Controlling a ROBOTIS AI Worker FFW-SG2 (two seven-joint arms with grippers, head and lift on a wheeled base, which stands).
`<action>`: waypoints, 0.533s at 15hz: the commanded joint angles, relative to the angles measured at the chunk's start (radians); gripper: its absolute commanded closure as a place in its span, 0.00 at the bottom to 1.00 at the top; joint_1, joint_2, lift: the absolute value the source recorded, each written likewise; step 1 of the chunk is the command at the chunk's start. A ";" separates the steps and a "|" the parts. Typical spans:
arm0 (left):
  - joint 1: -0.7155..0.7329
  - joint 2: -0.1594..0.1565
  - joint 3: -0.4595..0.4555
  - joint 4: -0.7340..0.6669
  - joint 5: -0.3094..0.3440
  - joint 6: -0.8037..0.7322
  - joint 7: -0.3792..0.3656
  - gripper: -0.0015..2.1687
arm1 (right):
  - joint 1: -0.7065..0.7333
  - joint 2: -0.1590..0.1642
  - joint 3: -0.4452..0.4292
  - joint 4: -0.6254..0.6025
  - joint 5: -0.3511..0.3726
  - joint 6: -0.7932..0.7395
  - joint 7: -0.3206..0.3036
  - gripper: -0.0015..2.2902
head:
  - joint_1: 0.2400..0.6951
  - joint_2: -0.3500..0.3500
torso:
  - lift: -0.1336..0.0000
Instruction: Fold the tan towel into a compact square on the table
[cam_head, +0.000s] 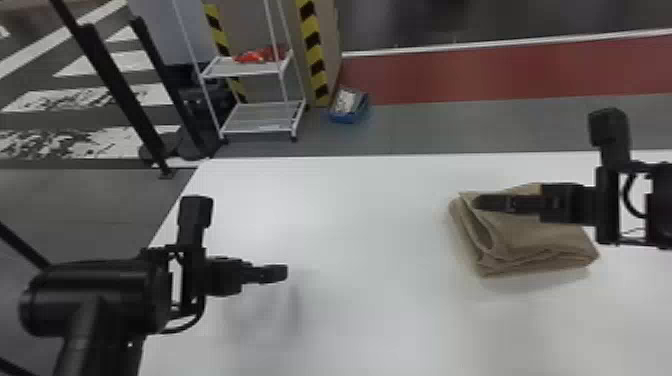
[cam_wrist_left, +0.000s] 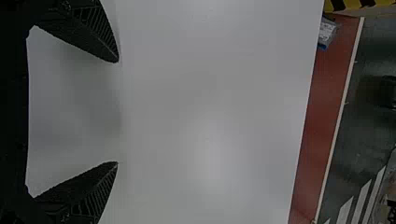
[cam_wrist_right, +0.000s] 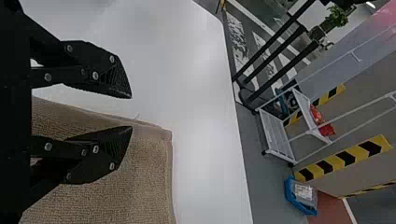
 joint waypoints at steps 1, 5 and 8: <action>-0.002 0.000 -0.002 0.001 0.000 -0.002 0.000 0.04 | 0.001 0.000 0.014 -0.006 0.008 0.006 -0.020 0.04 | 1.00 0.82 | 0.07; -0.002 0.000 -0.011 0.002 -0.003 -0.002 0.000 0.04 | -0.008 0.006 0.036 0.037 0.008 -0.095 -0.104 0.04 | 1.00 0.81 | 0.07; -0.002 0.002 -0.012 0.002 -0.003 -0.002 0.000 0.05 | -0.047 0.008 0.074 0.123 0.039 -0.092 -0.106 0.04 | 1.00 0.81 | 0.07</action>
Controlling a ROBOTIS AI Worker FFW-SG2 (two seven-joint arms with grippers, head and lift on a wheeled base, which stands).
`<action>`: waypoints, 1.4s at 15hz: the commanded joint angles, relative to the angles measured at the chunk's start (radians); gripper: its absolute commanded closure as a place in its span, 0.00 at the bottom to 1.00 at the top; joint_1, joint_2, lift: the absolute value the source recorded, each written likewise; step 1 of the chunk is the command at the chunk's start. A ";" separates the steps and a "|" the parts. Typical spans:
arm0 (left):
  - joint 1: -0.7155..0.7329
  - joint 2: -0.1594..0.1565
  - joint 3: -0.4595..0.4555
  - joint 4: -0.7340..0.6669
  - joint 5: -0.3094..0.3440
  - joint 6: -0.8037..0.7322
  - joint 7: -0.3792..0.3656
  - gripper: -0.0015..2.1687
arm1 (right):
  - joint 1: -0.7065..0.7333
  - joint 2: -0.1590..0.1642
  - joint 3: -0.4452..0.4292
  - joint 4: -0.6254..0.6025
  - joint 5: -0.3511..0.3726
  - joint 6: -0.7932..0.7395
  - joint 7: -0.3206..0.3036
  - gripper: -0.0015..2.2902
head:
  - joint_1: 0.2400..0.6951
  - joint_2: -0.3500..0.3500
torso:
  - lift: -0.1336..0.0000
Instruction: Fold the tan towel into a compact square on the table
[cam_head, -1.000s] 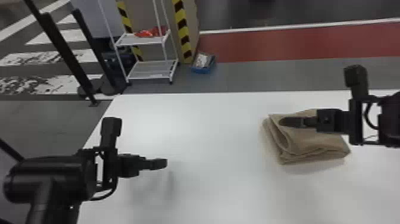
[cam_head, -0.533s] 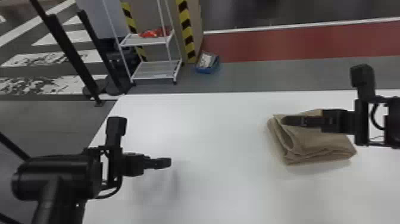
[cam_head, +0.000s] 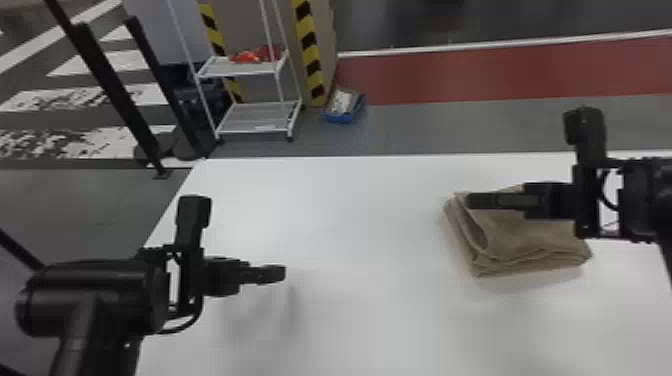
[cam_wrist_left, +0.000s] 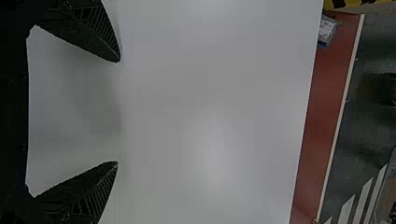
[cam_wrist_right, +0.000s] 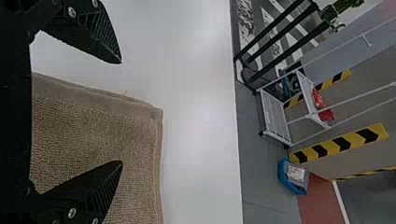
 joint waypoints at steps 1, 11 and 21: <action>0.002 0.001 0.000 -0.001 0.000 0.000 -0.002 0.05 | -0.013 0.001 0.037 0.043 0.017 -0.001 0.001 0.04 | 1.00 0.81 | 0.07; 0.009 0.002 0.009 -0.002 0.000 -0.003 -0.002 0.05 | 0.070 0.002 0.130 -0.098 -0.037 0.226 0.055 0.04 | 1.00 0.90 | 0.07; 0.006 0.002 0.020 -0.002 0.003 -0.003 -0.002 0.05 | 0.135 0.002 0.235 -0.227 -0.095 0.324 0.087 0.04 | 1.00 1.00 | 0.07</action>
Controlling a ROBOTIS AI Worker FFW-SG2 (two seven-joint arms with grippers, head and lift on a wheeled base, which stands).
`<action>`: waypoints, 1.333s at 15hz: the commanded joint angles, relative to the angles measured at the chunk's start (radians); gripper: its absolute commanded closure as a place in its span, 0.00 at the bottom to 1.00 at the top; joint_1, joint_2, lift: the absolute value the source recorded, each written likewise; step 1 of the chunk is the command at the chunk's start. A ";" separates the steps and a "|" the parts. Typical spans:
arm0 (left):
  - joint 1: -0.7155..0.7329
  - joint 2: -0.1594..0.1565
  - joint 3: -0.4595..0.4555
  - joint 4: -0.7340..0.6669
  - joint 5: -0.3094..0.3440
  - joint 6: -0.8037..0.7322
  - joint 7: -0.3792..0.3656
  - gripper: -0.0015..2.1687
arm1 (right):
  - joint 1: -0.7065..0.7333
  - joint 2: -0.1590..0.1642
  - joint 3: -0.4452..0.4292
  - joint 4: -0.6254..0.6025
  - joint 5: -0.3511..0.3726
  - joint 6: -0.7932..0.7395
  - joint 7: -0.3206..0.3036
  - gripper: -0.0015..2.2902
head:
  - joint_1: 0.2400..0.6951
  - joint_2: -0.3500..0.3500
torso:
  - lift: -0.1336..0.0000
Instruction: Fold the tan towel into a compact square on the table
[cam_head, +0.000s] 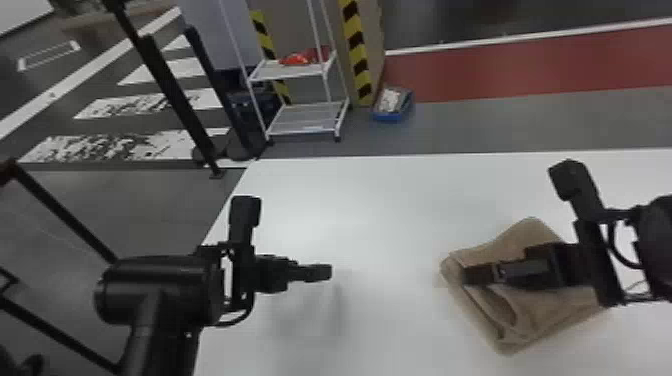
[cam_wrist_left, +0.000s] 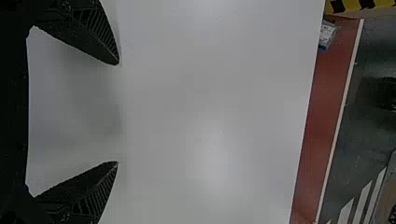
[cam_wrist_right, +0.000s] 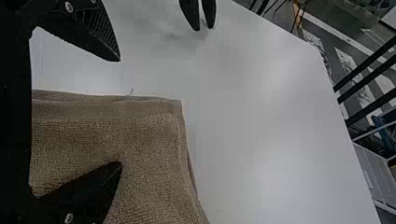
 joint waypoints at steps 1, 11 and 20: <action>-0.001 0.000 0.002 -0.002 0.002 0.000 0.000 0.05 | 0.014 0.001 0.014 -0.035 -0.006 0.012 0.008 0.04 | 1.00 1.00 | 0.07; 0.067 -0.080 -0.006 -0.031 0.207 -0.457 0.236 0.05 | 0.108 -0.071 0.014 -0.328 0.109 0.094 0.244 0.04 | 1.00 1.00 | 0.07; 0.093 -0.077 -0.009 -0.005 0.236 -0.527 0.270 0.05 | 0.250 -0.264 -0.191 -0.509 0.119 0.094 0.457 0.21 | 1.00 0.82 | 0.07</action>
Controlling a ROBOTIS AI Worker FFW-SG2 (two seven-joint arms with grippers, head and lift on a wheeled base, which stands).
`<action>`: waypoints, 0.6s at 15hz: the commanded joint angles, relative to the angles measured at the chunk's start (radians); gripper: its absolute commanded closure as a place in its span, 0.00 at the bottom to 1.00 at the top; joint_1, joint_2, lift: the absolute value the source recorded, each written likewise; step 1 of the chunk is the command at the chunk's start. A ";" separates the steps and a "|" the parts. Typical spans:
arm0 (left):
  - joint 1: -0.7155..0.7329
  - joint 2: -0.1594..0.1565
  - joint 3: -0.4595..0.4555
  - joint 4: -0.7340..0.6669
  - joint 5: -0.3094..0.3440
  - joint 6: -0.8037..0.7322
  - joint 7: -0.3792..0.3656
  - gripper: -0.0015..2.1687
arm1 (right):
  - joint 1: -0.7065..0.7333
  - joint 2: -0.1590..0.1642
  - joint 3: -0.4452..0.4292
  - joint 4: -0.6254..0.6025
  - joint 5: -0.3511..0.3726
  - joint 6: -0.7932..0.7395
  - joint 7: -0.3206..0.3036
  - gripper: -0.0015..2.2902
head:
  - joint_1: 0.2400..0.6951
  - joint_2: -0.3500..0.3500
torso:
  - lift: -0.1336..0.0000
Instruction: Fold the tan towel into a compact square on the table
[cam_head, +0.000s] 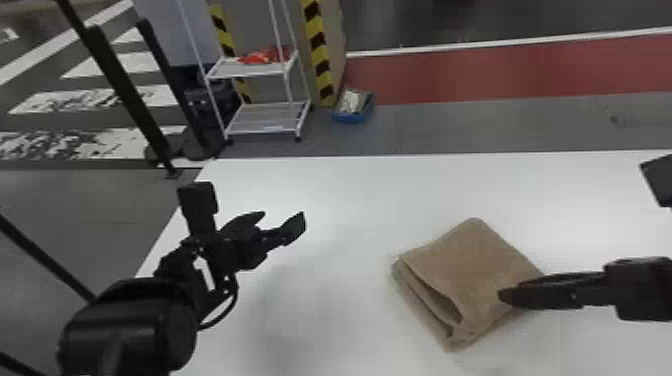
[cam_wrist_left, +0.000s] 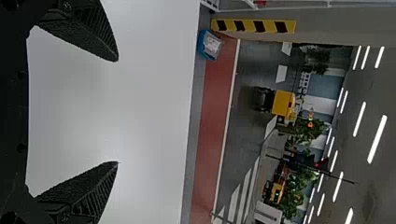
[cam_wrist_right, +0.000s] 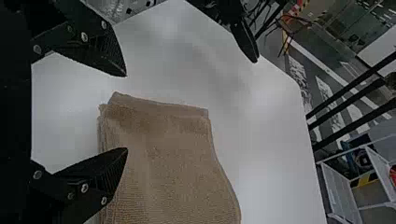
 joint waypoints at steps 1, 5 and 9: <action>0.006 0.001 0.003 0.000 0.002 0.001 -0.001 0.05 | 0.033 -0.021 -0.071 -0.048 -0.002 0.005 0.054 0.26 | 1.00 0.81 | 0.07; 0.018 0.004 0.013 0.011 0.003 -0.008 -0.007 0.05 | 0.059 -0.087 -0.083 -0.039 0.085 0.005 0.088 0.81 | 1.00 0.77 | 0.07; 0.020 0.006 0.014 0.012 0.003 -0.008 -0.007 0.05 | -0.011 -0.079 0.034 0.107 0.185 0.005 0.083 0.89 | 1.00 0.71 | 0.07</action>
